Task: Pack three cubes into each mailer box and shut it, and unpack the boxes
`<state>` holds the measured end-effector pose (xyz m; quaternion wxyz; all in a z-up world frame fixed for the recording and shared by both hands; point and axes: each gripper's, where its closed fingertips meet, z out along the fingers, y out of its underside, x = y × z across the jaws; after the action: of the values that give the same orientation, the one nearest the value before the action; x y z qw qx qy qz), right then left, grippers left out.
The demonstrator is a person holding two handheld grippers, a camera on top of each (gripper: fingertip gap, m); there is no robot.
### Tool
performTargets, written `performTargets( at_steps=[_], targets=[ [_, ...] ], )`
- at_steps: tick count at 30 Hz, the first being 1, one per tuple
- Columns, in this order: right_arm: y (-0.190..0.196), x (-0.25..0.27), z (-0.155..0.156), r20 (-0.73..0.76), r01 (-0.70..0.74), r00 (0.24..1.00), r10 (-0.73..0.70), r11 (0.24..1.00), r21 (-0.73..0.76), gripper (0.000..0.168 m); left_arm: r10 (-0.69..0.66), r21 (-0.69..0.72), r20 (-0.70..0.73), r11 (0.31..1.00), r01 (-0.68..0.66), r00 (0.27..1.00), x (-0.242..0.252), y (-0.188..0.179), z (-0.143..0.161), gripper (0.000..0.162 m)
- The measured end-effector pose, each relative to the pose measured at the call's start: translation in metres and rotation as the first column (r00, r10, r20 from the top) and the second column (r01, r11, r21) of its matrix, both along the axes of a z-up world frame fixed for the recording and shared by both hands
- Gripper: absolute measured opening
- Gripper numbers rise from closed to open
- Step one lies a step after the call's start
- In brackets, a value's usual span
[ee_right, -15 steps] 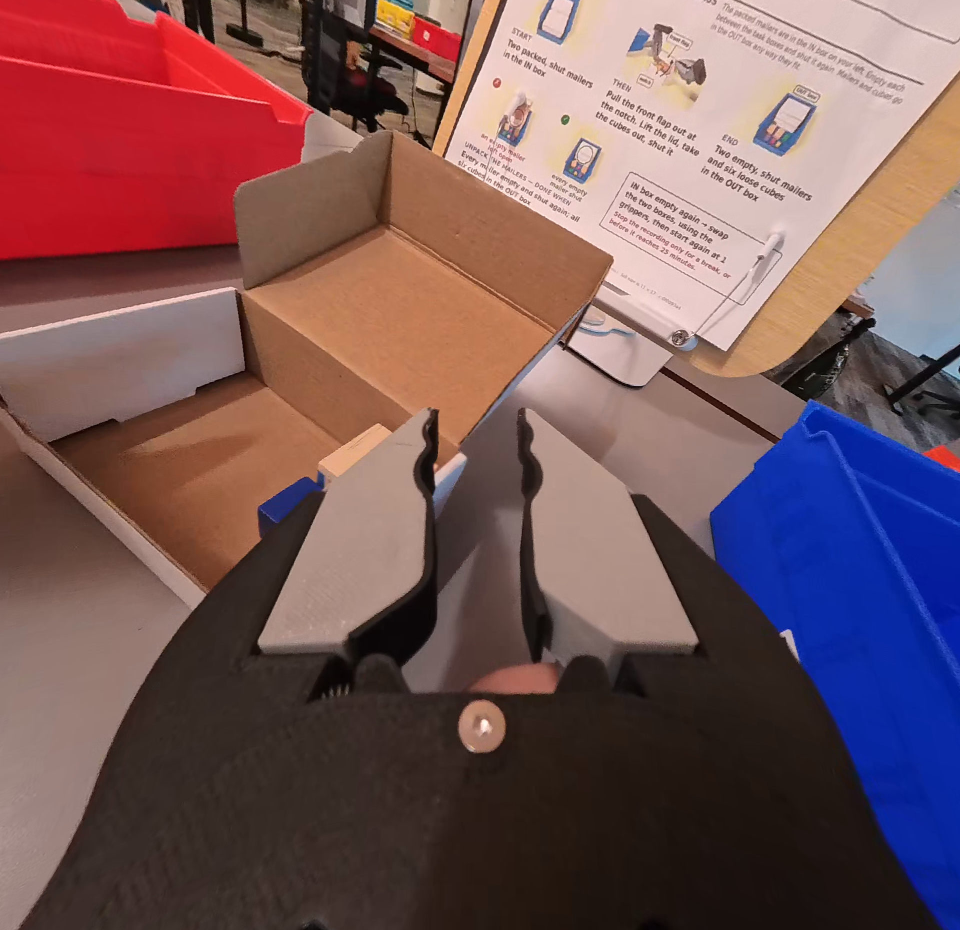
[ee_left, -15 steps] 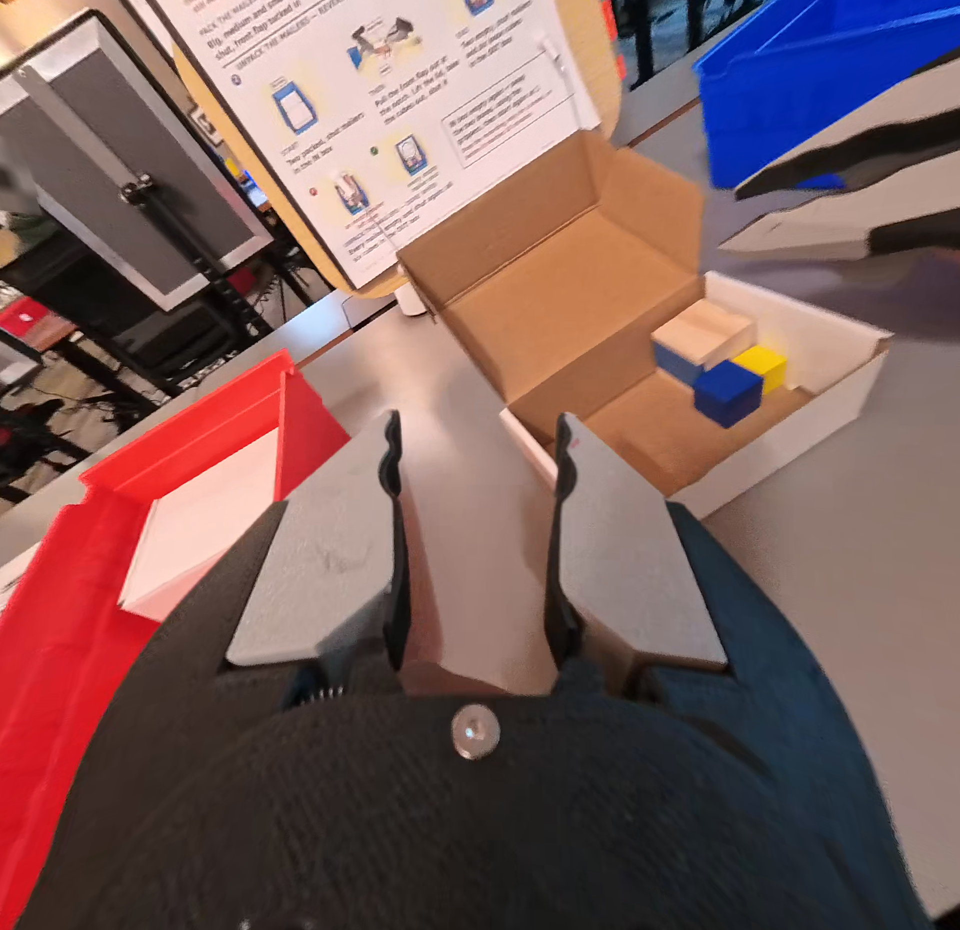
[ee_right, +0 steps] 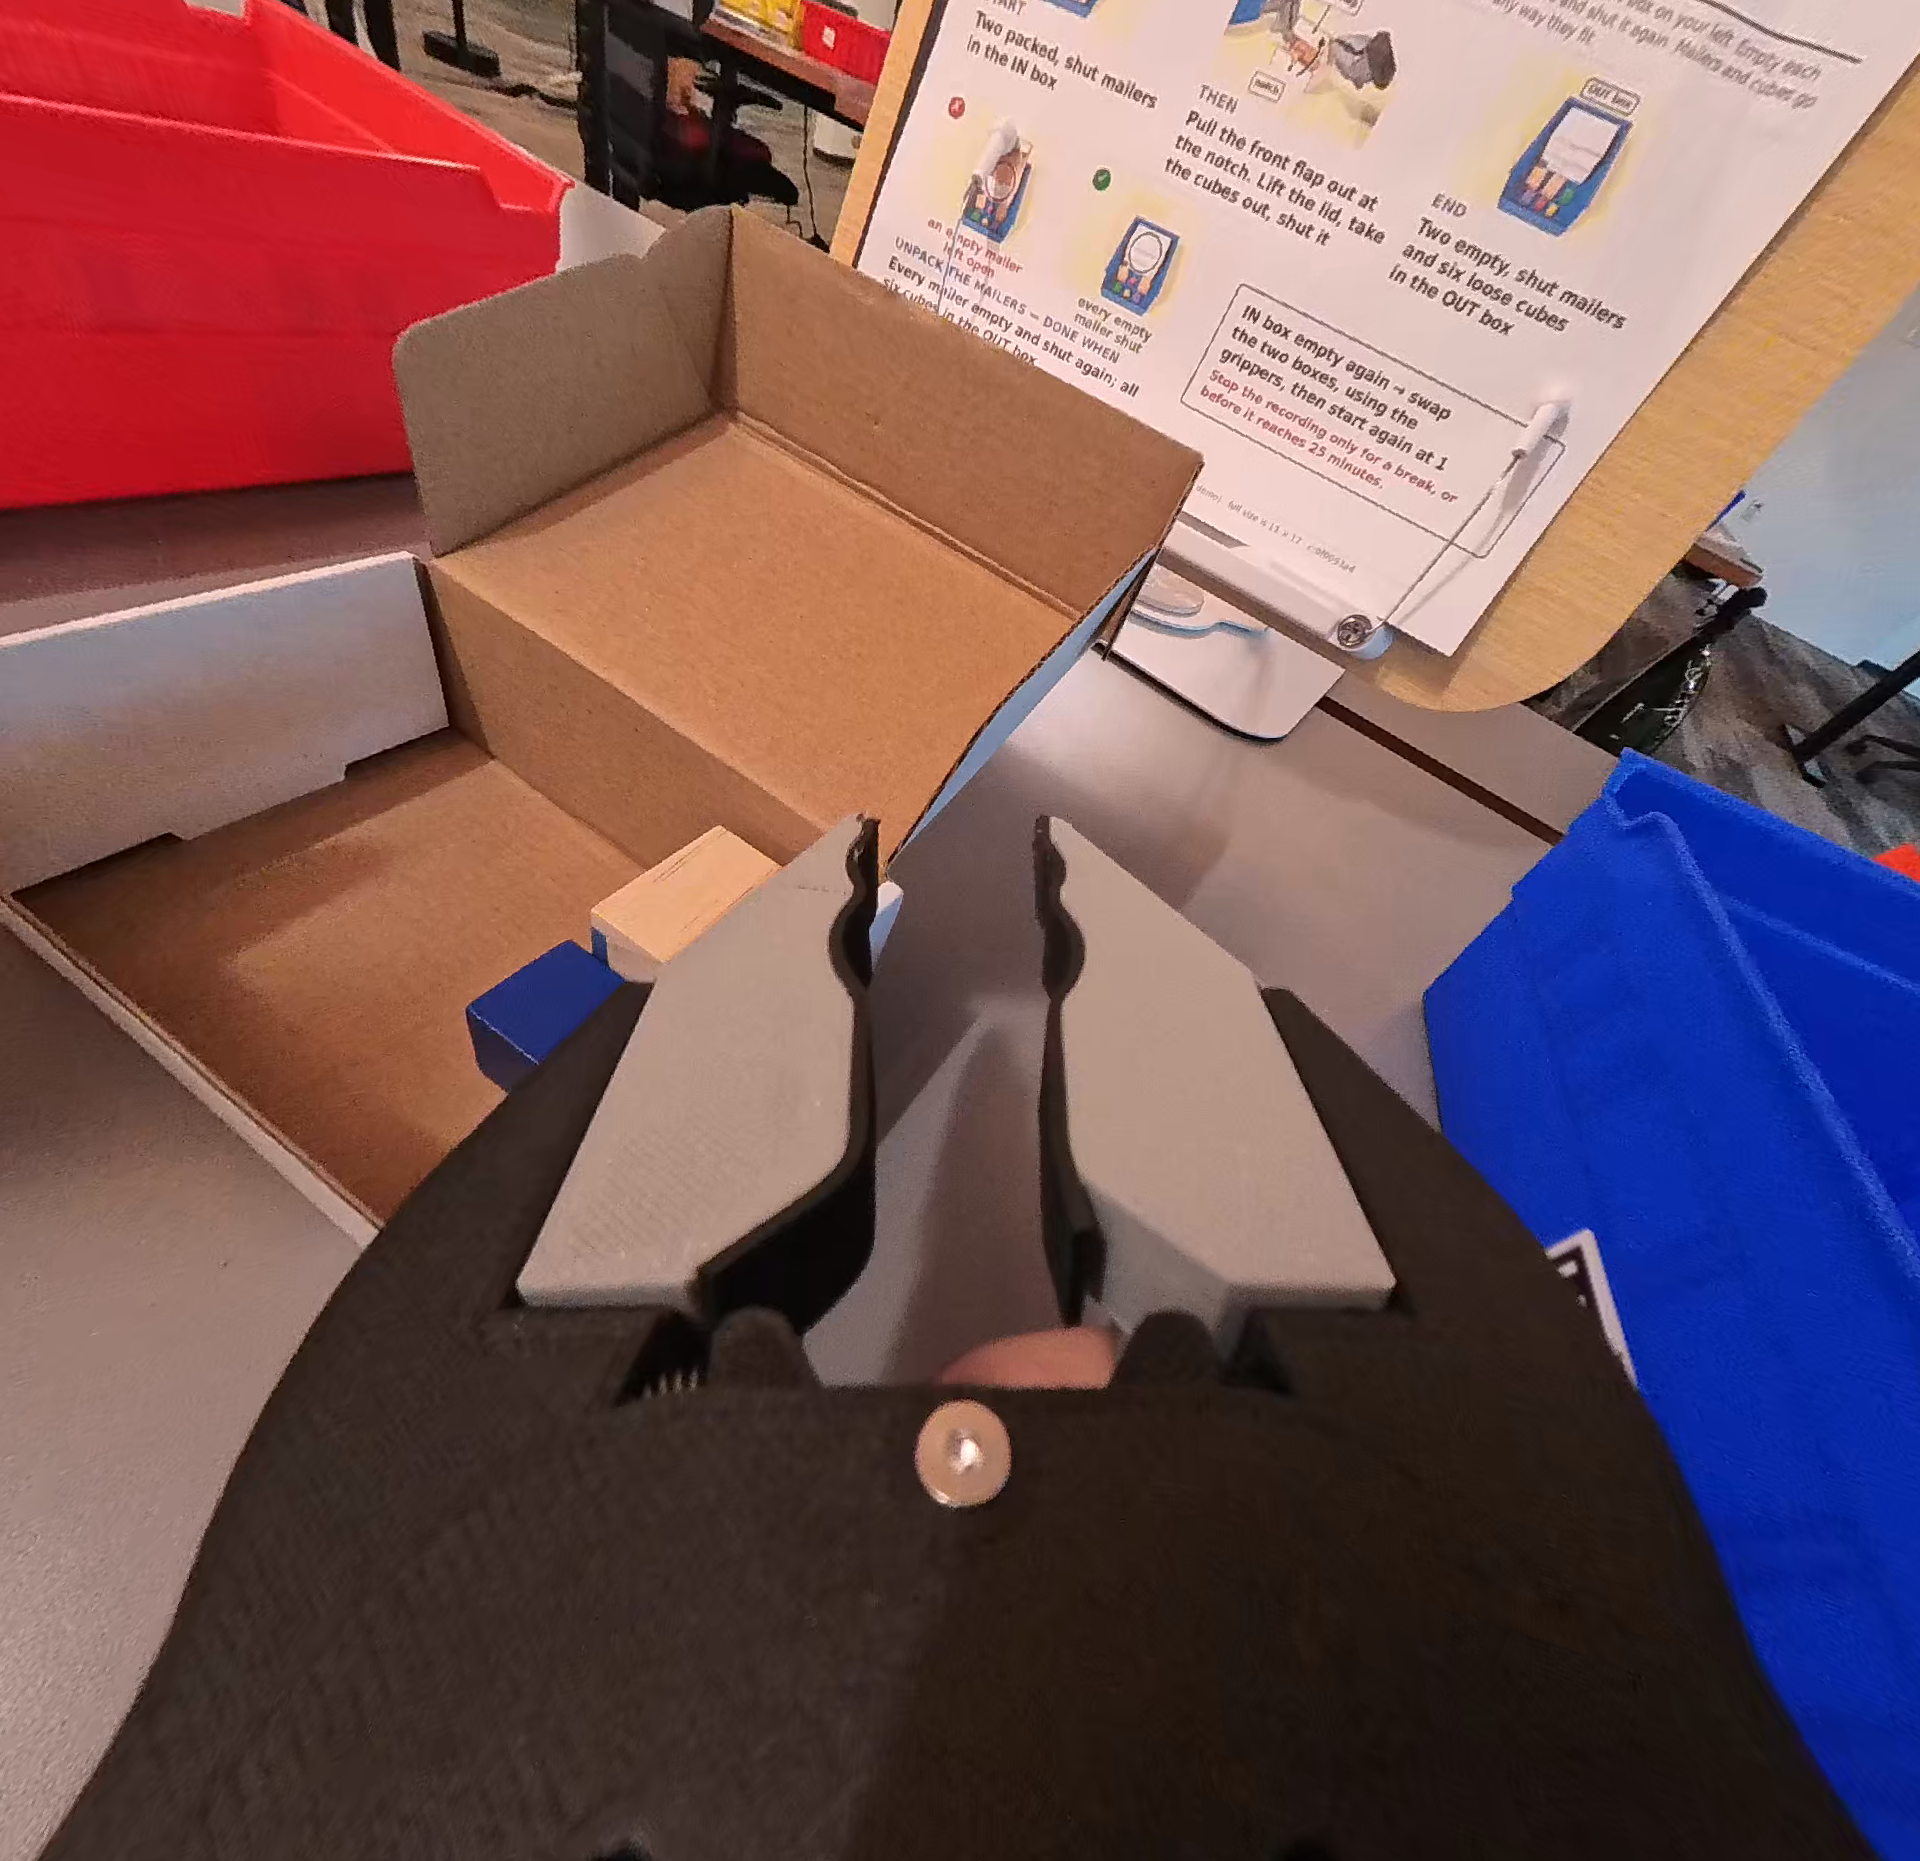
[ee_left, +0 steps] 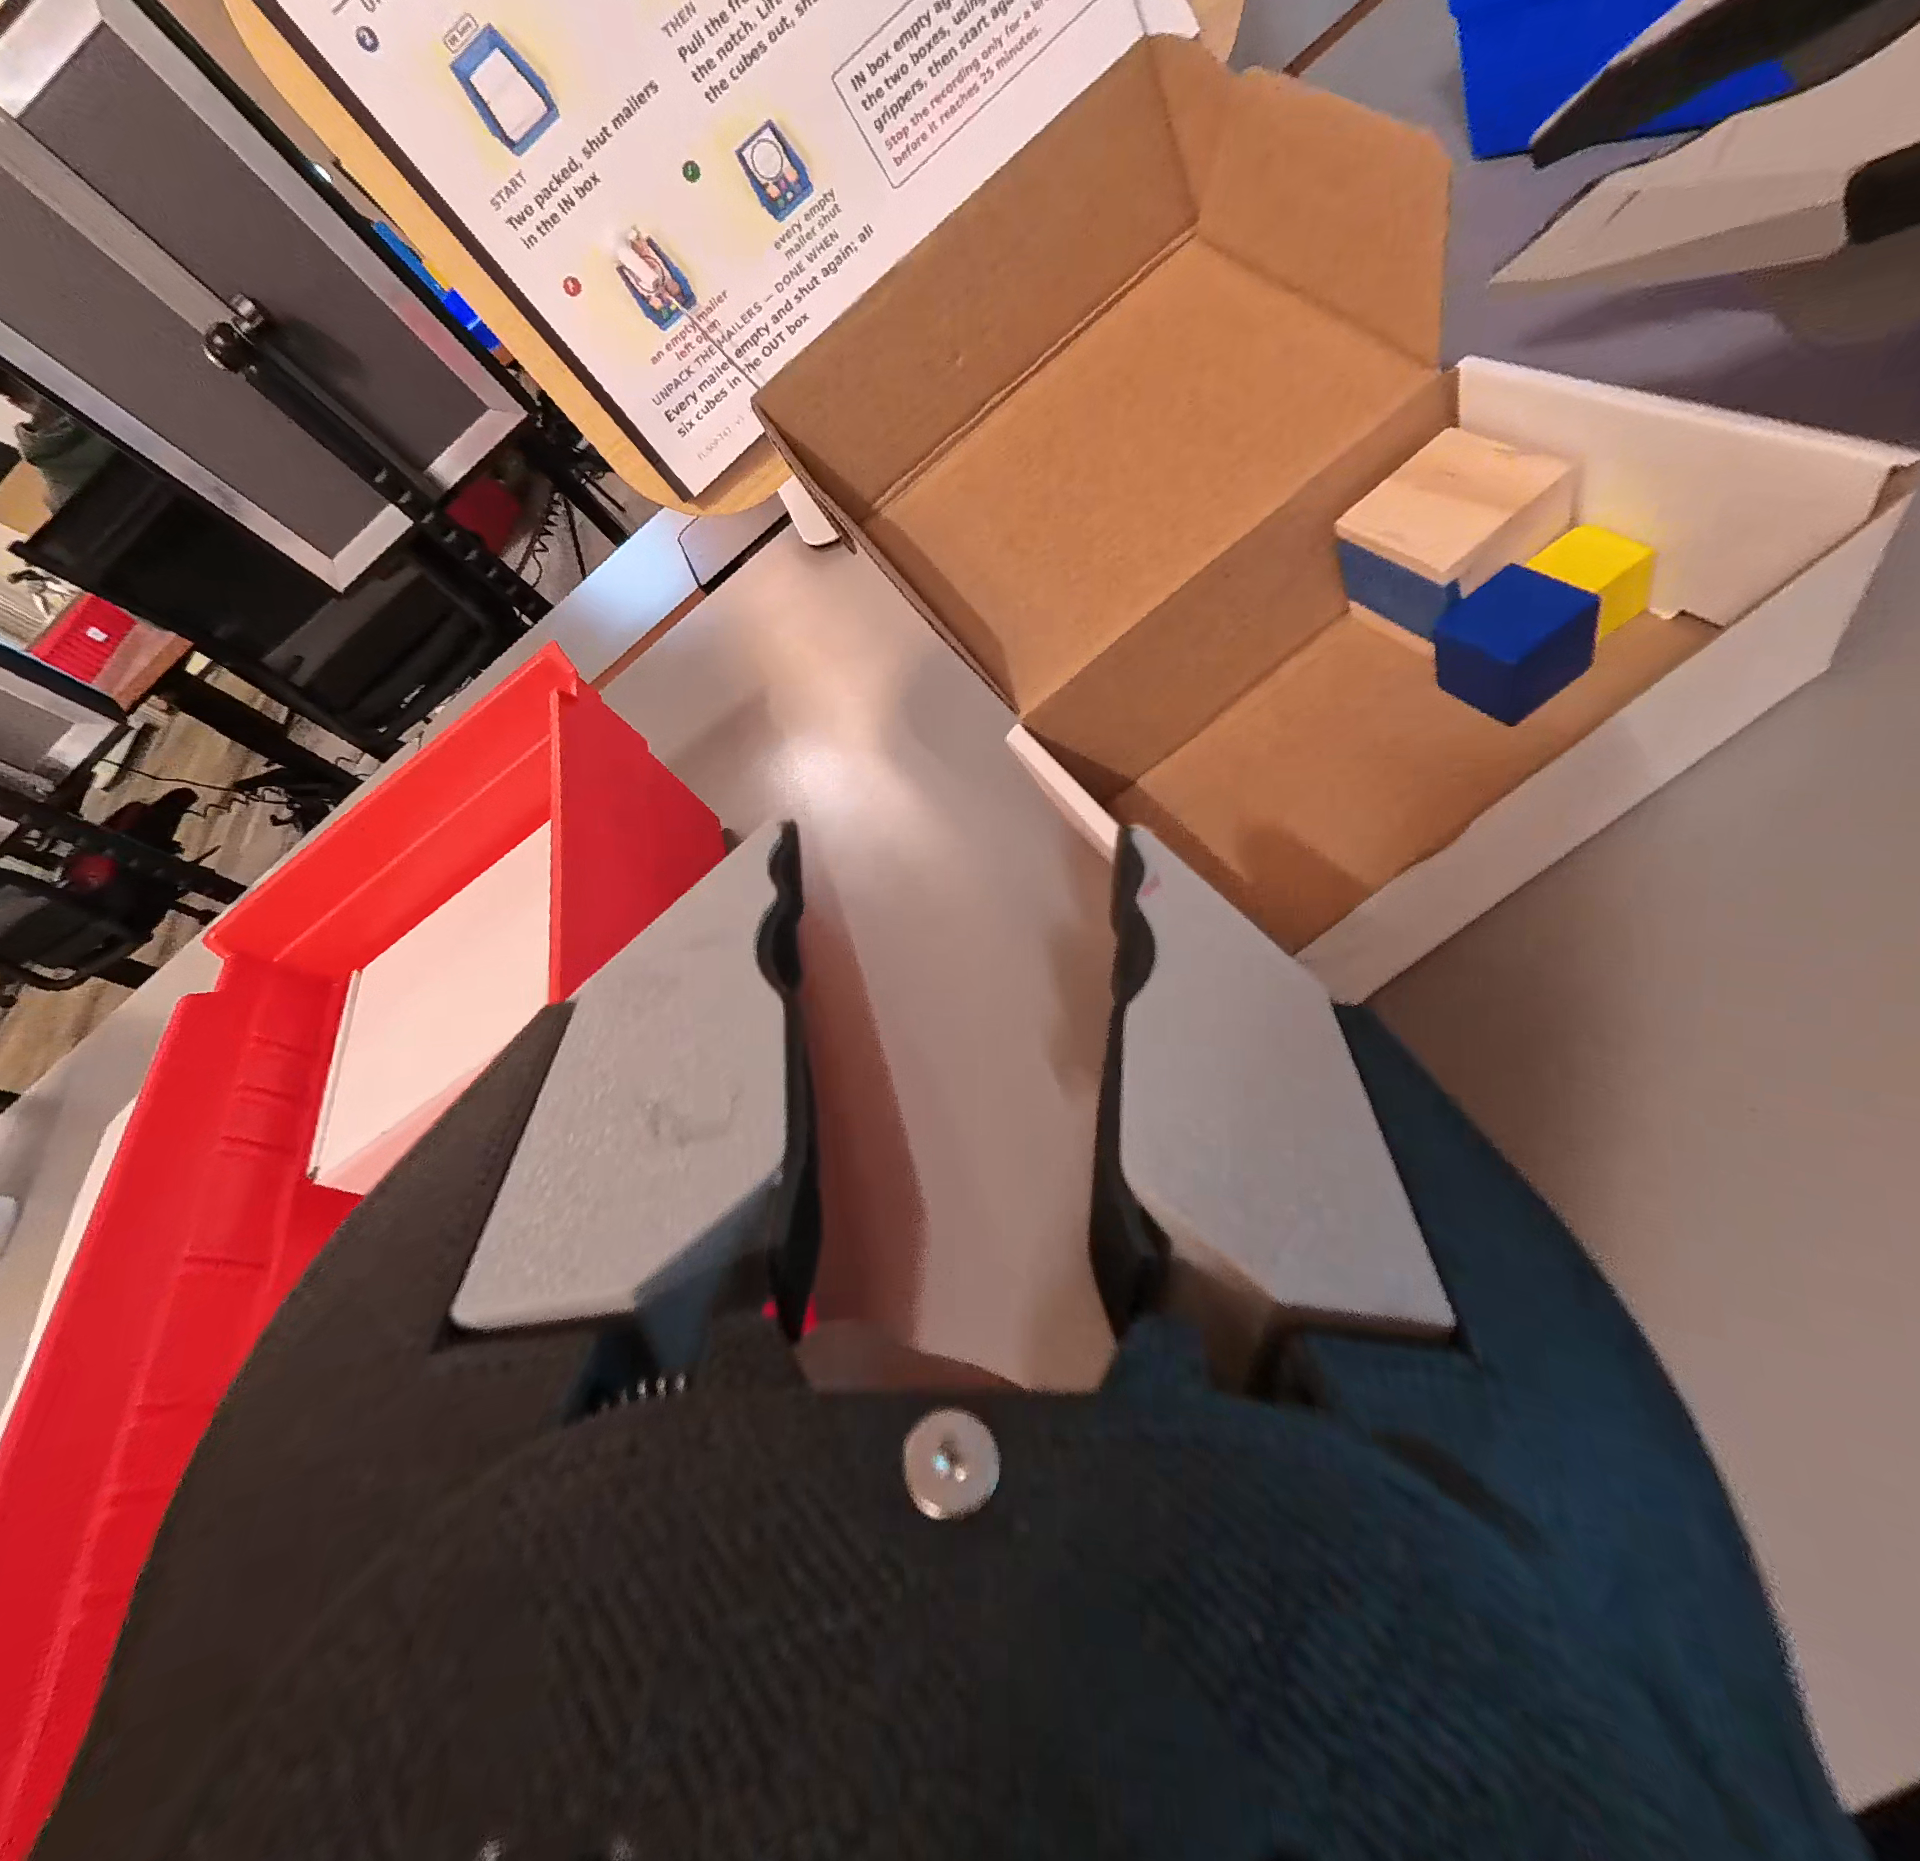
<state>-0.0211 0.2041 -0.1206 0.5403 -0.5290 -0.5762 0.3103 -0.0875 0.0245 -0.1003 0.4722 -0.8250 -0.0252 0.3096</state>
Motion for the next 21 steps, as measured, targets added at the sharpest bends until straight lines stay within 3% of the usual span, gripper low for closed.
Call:
performTargets(
  at_steps=[21],
  targets=[
    [0.005,-0.002,-0.003,-0.010,0.004,1.000,-0.004,1.000,-0.010,0.025,-0.098,0.002,0.029,0.995,0.098,0.995,0.008,0.015,0.005,0.057]
  ],
)
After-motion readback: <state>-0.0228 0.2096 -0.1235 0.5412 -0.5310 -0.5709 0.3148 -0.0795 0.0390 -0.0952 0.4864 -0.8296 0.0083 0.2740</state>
